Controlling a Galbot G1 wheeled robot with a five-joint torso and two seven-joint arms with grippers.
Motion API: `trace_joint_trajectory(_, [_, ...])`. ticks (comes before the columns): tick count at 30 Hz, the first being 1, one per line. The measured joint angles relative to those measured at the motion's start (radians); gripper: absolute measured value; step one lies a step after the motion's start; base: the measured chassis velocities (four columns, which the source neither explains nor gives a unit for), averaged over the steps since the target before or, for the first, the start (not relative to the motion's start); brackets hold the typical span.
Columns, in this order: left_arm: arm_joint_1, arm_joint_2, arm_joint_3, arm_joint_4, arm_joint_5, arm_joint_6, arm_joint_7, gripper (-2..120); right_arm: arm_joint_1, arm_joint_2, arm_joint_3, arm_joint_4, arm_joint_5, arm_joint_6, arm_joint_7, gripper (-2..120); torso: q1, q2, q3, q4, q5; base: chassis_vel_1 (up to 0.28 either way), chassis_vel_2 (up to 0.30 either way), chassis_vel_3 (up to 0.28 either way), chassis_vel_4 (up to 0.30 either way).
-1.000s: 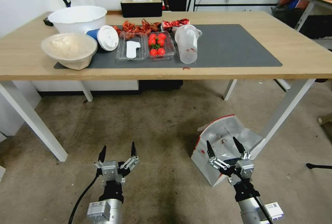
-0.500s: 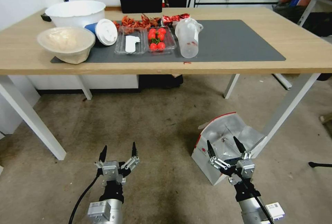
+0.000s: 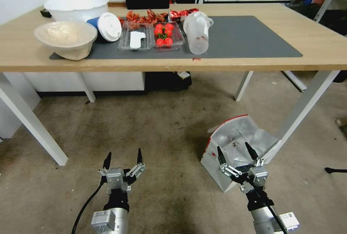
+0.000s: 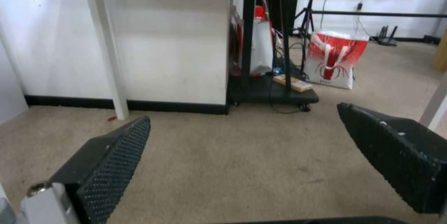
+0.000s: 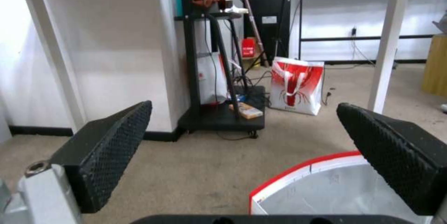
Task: Pick up the food delivery bag from the floor and place it on the table.
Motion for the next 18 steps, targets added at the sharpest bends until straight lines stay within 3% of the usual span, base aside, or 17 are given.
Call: trace_joint_trajectory(18, [-0.011,0.008,-0.003,0.008,-0.013,0.000,0.000,100,0.003,0.006,-0.001,-0.004,-0.011,-0.002,0.012,100,-0.010,-0.069,-0.059,0.0000,0.0000,0.000,0.000,0.000,0.000])
